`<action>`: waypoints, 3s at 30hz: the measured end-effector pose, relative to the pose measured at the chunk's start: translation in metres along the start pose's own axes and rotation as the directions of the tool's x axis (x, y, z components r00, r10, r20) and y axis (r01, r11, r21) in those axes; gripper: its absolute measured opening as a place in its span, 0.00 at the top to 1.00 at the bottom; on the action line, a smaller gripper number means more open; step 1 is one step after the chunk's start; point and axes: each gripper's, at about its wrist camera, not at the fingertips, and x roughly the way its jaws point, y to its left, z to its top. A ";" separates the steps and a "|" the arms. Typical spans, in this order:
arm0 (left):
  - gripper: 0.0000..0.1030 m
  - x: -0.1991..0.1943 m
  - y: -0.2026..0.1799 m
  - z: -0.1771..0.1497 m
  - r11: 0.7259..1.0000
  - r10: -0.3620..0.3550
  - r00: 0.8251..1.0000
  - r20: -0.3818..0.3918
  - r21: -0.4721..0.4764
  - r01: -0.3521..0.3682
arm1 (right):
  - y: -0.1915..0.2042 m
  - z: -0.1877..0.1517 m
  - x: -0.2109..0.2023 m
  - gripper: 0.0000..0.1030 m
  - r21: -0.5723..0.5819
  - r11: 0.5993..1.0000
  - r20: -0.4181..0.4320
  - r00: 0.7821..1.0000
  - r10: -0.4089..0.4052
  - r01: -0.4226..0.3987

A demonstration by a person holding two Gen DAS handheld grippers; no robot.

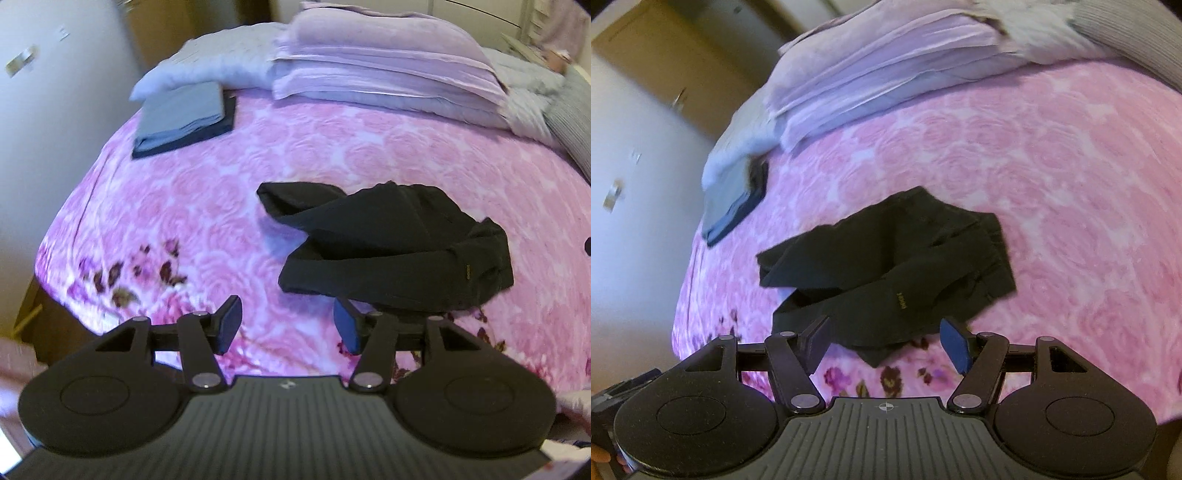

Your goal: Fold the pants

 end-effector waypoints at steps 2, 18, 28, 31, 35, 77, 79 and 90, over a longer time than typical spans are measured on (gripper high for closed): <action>0.50 -0.001 -0.005 -0.004 1.000 0.006 1.000 -0.002 -0.023 -0.006 | 0.001 0.006 0.005 0.40 -0.028 1.000 -0.017 1.000 0.009 -0.010; 0.50 0.006 -0.050 -0.014 0.994 0.036 0.998 -0.044 -0.104 -0.040 | -0.026 0.026 0.020 0.40 -0.117 0.993 -0.092 0.996 0.012 -0.023; 0.50 0.046 -0.026 0.009 0.999 -0.001 0.996 -0.086 -0.049 -0.004 | -0.025 0.032 0.041 0.40 -0.047 0.998 -0.062 0.998 -0.031 0.028; 0.50 0.069 -0.007 0.017 0.999 -0.013 0.993 -0.113 -0.034 0.010 | -0.030 0.031 0.050 0.40 0.026 0.997 -0.043 0.997 -0.070 0.071; 0.50 0.101 0.024 0.026 0.999 -0.042 0.988 -0.151 -0.036 0.037 | -0.043 0.027 0.061 0.40 0.177 0.978 -0.024 0.994 -0.108 0.111; 0.46 0.245 0.073 -0.025 0.889 -0.147 0.970 -0.195 -0.455 0.043 | -0.186 -0.002 0.089 0.98 0.565 0.722 0.558 0.829 0.023 -0.400; 0.46 0.242 0.056 -0.025 0.917 -0.144 0.972 -0.186 -0.394 0.060 | -0.192 0.006 0.055 0.98 0.541 0.751 0.591 0.806 -0.020 -0.378; 0.35 0.249 -0.061 -0.031 0.974 -0.221 0.970 -0.104 -0.075 0.214 | -0.240 0.002 -0.040 0.98 0.699 0.709 0.511 0.759 -0.403 -0.095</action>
